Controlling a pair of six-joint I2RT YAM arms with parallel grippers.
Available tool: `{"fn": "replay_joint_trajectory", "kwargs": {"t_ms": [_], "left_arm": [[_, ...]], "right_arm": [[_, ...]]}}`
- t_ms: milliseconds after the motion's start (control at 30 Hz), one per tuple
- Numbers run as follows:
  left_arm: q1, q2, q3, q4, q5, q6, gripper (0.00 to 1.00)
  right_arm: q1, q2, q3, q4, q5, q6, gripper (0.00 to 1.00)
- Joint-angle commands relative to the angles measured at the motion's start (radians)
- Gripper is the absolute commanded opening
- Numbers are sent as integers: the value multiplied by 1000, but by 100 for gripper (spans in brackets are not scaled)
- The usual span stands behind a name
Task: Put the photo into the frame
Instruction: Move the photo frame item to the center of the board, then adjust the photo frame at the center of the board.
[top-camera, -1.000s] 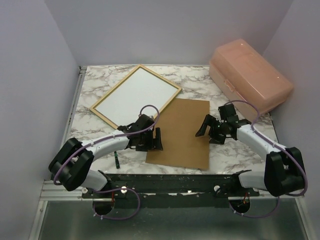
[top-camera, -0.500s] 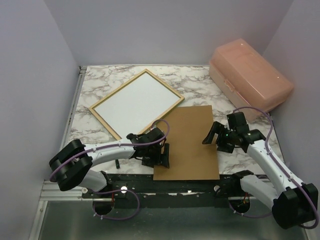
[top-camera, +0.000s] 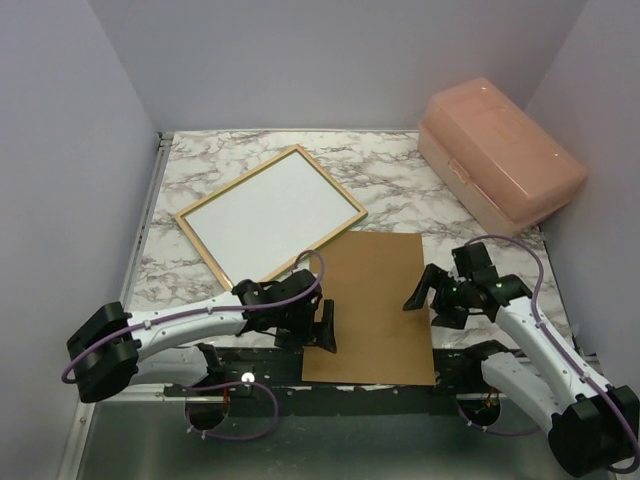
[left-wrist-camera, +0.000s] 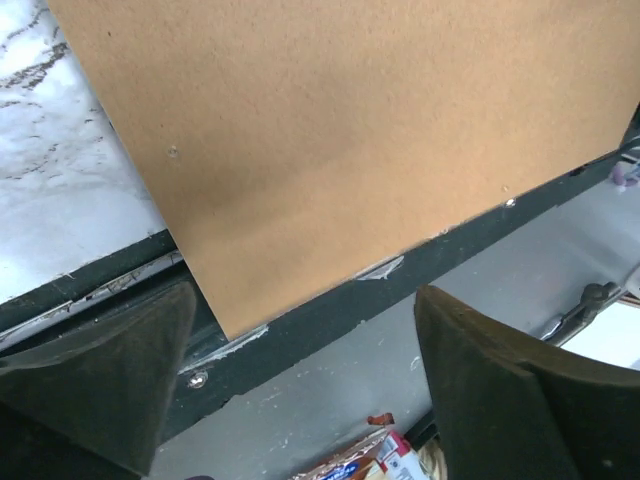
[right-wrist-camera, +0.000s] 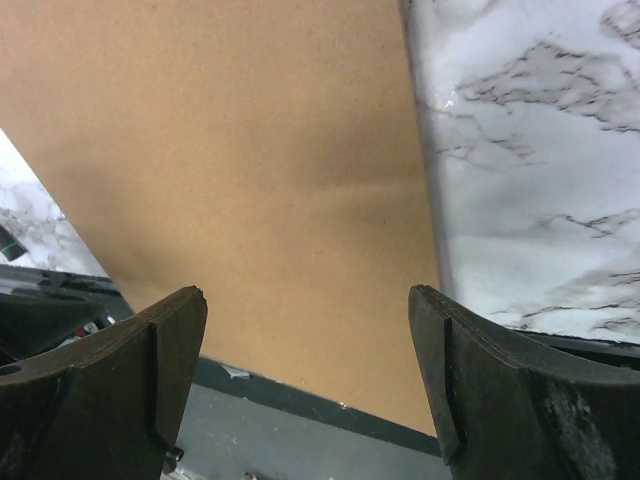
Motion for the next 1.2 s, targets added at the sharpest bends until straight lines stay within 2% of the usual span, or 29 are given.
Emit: {"fn": "replay_joint_trajectory", "kwargs": {"t_ms": [0,133,233,300,400,633,867,1167], "left_arm": [[22,-82,-18,-33,-70,-49,97],[108,-77,7,-39,-105,5,98],[200,-49,54,-38,-146,73,94],[262,-6,101,-44,-176,127,86],[331,115,213,-67,-233,207,65],[389,493,499,-130,-352,340,46],[426,691,707,-176,-390,385,45],[537,800,852,-177,-364,421,45]], "right_arm": [[11,29,-13,-1,-37,13,90],[10,88,-18,47,-7,6,91],[10,125,-24,86,-24,22,91],[11,136,-25,110,-12,38,91],[11,152,-25,146,-3,53,90],[11,214,-23,186,2,50,90],[11,221,-38,205,28,60,90],[11,266,-49,244,35,77,90]]}}
